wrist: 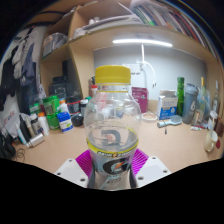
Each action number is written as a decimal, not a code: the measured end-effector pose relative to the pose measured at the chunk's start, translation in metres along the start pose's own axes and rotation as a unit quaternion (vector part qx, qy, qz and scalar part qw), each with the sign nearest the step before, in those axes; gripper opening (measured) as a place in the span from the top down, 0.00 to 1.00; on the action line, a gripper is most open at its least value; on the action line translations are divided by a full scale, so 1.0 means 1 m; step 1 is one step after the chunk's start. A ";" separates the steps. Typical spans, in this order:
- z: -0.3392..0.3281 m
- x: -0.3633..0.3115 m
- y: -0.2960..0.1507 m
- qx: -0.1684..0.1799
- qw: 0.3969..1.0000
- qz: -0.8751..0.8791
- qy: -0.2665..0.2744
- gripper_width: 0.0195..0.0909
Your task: Pour water
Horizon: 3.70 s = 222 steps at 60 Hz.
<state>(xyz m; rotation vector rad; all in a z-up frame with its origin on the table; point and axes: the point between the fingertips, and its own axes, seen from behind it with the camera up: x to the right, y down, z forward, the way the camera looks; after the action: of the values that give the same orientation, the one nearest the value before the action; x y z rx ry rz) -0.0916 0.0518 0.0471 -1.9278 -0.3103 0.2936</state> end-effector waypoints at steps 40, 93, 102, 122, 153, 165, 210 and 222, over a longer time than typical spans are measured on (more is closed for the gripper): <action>-0.052 0.241 -0.158 0.049 0.512 0.835 -0.197 0.61; -0.133 0.350 -0.292 0.164 0.859 0.475 -0.096 0.61; -0.192 0.466 -0.334 0.228 0.940 0.244 0.070 0.61; -0.136 0.596 -0.076 0.043 0.960 0.059 0.270 0.58; -0.103 0.603 -0.007 0.053 0.958 0.059 0.275 0.51; -0.102 0.604 -0.003 0.016 0.959 0.060 0.276 0.43; -0.330 0.412 0.014 -0.057 0.949 0.134 0.281 0.10; -0.400 0.309 -0.002 -0.058 0.954 0.124 0.266 0.09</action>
<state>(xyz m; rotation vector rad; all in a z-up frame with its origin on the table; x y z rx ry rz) 0.3354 -0.1856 0.1764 -2.0783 0.2789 -0.0919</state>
